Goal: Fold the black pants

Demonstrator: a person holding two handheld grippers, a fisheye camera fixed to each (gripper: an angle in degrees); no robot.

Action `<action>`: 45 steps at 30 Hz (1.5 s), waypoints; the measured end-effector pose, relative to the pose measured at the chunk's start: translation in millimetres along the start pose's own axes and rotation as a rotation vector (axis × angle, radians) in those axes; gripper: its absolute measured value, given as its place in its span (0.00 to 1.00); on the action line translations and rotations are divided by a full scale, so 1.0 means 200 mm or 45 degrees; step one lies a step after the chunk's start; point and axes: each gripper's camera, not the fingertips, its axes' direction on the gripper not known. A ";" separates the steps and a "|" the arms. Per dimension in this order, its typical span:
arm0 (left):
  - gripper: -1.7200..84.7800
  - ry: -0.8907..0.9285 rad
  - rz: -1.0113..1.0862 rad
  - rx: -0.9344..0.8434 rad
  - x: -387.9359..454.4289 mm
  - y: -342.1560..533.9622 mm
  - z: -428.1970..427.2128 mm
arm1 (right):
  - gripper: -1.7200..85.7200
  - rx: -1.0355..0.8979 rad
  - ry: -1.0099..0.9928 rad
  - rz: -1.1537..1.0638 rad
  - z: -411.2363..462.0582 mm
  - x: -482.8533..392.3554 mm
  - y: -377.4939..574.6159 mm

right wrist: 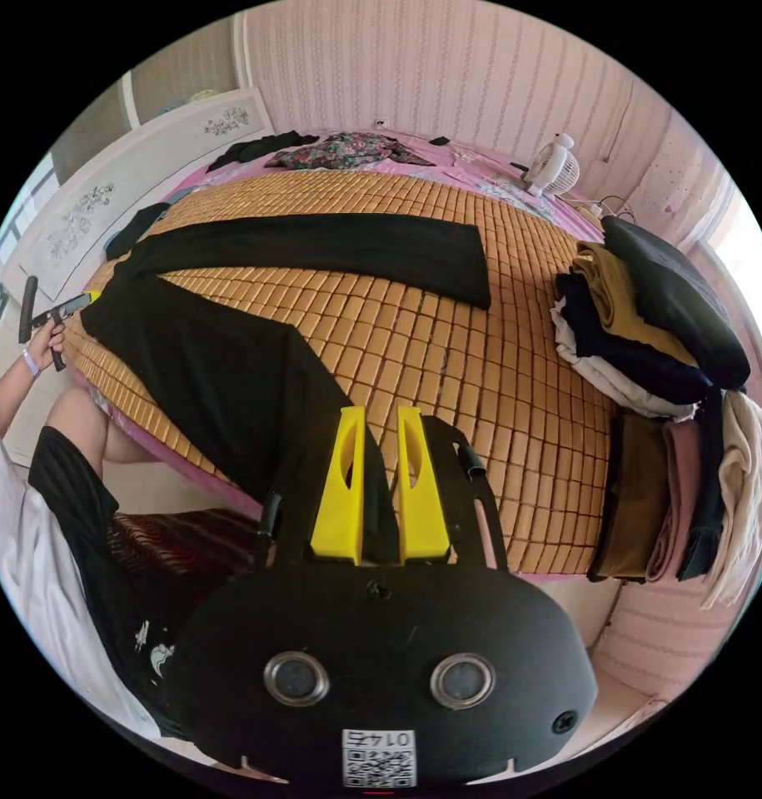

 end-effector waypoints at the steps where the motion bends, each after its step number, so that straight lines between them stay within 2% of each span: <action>1: 0.03 0.055 0.027 -0.049 0.15 0.10 0.07 | 0.11 -0.028 -0.040 -0.027 -0.03 -0.05 0.07; 4: 0.05 0.237 0.100 -0.155 0.53 0.27 0.27 | 0.13 -0.086 -0.094 -0.115 -0.04 -0.14 0.15; 9: 0.07 0.279 0.298 -0.276 1.01 0.31 0.57 | 0.08 -0.354 0.008 -0.267 0.11 -0.20 0.12; 13: 0.08 0.289 0.361 -0.346 1.17 0.32 0.76 | 0.04 -0.343 -0.184 -0.194 0.03 -0.04 0.12; 15: 0.08 0.290 0.400 -0.335 1.22 0.33 0.78 | 0.04 -0.257 -0.183 -0.119 -0.06 0.08 0.11; 18: 0.08 0.298 0.473 -0.262 1.32 0.31 0.79 | 0.04 0.003 -0.149 0.135 -0.25 0.38 0.07; 20: 0.09 0.310 0.504 -0.242 1.39 0.29 0.83 | 0.04 0.274 -0.179 0.399 -0.34 0.62 0.13; 23: 0.10 0.328 0.606 -0.247 1.52 0.26 0.94 | 0.05 0.422 -0.169 0.627 -0.39 0.75 0.27; 25: 0.10 0.319 0.677 -0.272 1.61 0.25 1.02 | 0.06 0.413 -0.146 0.675 -0.38 0.77 0.36; 29: 0.11 0.331 0.751 -0.301 1.71 0.26 1.14 | 0.08 0.218 -0.155 0.666 -0.28 0.76 0.48; 35: 0.11 0.221 0.870 -0.391 1.89 0.35 1.36 | 0.05 0.215 -0.093 0.571 -0.21 0.76 0.40; 39: 0.08 0.069 0.940 -0.419 2.01 0.44 1.45 | 0.03 0.149 -0.158 0.546 -0.18 0.79 0.39; 45: 0.02 0.157 0.946 -0.400 2.03 0.51 1.46 | 0.02 0.381 -0.074 0.475 -0.44 0.72 0.57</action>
